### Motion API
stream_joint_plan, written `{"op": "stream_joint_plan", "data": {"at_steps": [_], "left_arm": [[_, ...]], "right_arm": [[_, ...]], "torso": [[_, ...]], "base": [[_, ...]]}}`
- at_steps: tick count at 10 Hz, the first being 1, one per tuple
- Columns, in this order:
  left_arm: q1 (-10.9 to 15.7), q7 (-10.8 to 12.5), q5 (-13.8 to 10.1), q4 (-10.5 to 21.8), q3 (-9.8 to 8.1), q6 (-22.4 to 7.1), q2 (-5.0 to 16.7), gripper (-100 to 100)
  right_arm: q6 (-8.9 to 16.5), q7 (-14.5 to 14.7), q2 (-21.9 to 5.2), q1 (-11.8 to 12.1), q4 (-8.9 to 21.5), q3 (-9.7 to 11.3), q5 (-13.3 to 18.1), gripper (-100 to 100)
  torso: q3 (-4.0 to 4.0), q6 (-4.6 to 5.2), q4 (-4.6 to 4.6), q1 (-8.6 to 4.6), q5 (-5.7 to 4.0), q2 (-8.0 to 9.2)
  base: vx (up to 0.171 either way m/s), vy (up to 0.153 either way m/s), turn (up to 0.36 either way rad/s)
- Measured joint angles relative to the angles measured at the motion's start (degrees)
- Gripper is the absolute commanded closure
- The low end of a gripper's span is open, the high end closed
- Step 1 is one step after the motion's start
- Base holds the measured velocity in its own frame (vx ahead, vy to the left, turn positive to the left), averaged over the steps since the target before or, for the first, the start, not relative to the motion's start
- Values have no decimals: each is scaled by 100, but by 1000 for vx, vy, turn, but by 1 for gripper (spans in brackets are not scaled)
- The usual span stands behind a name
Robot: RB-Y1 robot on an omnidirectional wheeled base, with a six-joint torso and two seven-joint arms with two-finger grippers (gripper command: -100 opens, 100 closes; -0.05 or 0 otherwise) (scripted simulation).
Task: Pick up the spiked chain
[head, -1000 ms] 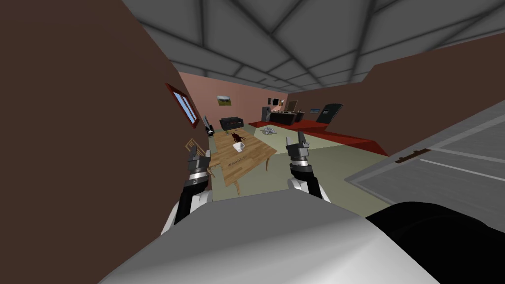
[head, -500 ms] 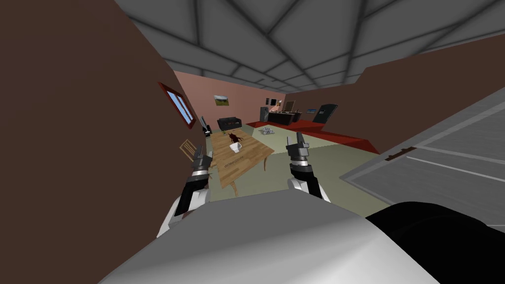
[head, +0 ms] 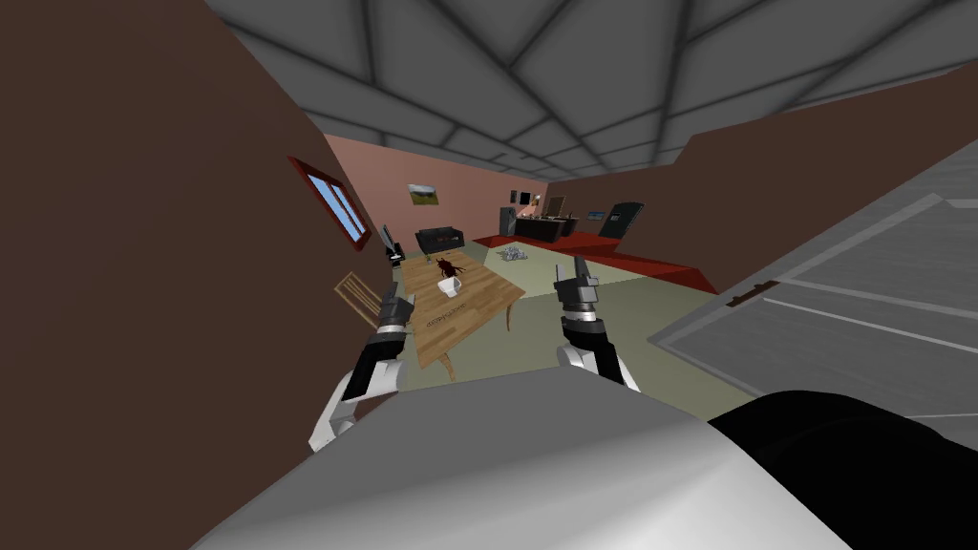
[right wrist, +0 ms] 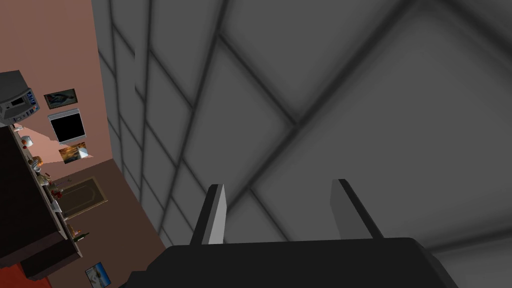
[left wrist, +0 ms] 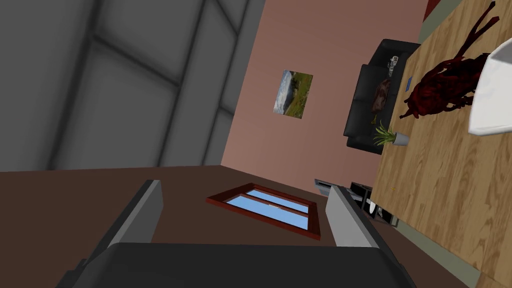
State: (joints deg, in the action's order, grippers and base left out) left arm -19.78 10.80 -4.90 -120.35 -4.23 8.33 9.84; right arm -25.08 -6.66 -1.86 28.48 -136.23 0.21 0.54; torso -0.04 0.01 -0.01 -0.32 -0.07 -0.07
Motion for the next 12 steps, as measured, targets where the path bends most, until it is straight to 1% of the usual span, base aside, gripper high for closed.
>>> {"op": "stream_joint_plan", "data": {"at_steps": [3, 5, 8, 9, 10, 12], "left_arm": [[261, 46, -133, 192, -72, -443, 123, -100], [525, 93, -287, 391, -147, -829, 239, -100], [744, 149, -444, 654, -206, -1267, 356, -100], [871, 161, -499, 783, -230, -1414, 382, -100], [918, 177, -542, 834, -249, -1553, 416, -100], [1101, 219, -650, 975, -311, -1896, 491, -100]], "right_arm": [[0, 0, 0, 0, 0, 0, 0, 0], [0, 0, 0, 0, 0, 0, 0, 0], [0, 0, 0, 0, 0, 0, 0, 0], [0, 0, 0, 0, 0, 0, 0, 0], [0, 0, 0, 0, 0, 0, 0, 0], [0, 0, 0, 0, 0, 0, 0, 0]], "torso": [[2, -2, 0, 2, 0, 4], [1, 1, 0, -20, -4, 2], [1, -3, 0, 4, 0, 3], [1, 0, 0, 5, 1, 2], [1, -3, 0, 6, 1, 3], [2, -3, 0, 2, -1, 4]], "base": [[10, -88, -58], [8, -123, -82], [15, -78, -65], [17, -70, -43], [19, -97, -82], [17, -82, -71]]}}
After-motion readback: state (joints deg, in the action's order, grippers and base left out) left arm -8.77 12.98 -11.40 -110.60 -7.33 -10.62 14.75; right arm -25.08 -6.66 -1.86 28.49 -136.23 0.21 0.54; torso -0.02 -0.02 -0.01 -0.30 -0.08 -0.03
